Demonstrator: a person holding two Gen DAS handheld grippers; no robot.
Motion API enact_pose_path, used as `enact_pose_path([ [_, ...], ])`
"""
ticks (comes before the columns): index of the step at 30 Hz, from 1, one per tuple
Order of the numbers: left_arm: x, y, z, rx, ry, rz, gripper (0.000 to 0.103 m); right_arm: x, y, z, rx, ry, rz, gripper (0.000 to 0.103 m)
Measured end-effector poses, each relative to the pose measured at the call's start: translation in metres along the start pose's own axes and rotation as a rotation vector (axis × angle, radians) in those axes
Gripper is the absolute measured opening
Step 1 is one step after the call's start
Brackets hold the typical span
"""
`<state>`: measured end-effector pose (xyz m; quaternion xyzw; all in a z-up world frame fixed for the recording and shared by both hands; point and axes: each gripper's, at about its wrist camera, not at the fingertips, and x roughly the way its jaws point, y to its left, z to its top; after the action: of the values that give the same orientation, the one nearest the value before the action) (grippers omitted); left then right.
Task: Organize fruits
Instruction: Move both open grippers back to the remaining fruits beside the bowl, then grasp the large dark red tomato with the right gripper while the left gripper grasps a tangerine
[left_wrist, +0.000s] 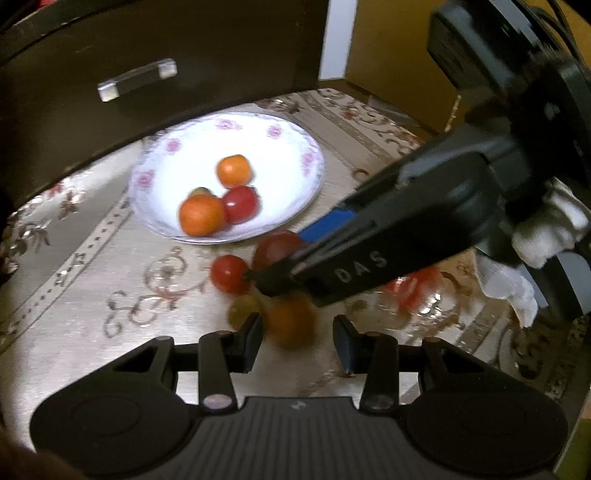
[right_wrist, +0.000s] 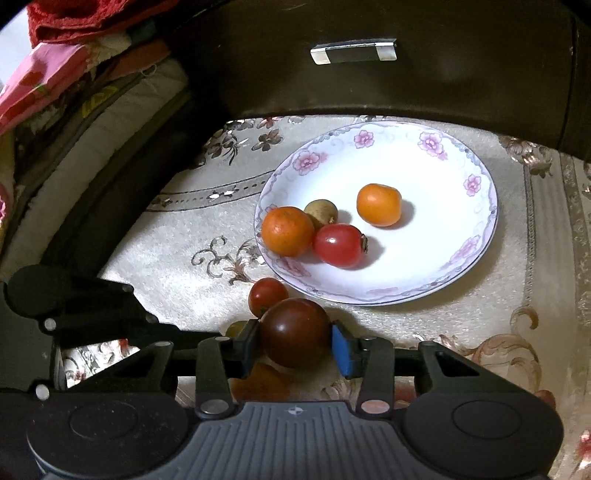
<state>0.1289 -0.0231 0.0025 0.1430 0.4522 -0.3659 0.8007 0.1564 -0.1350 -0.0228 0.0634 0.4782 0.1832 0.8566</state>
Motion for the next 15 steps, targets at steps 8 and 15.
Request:
enact_pose_path([
  [8, 0.009, -0.004, 0.003, -0.004, -0.013, 0.037, 0.047, -0.005, -0.003, -0.003, -0.022, 0.007, -0.035, 0.038],
  [15, 0.025, -0.009, 0.001, 0.003, 0.021, 0.066, 0.047, -0.009, -0.003, -0.005, -0.063, 0.015, -0.057, 0.038],
])
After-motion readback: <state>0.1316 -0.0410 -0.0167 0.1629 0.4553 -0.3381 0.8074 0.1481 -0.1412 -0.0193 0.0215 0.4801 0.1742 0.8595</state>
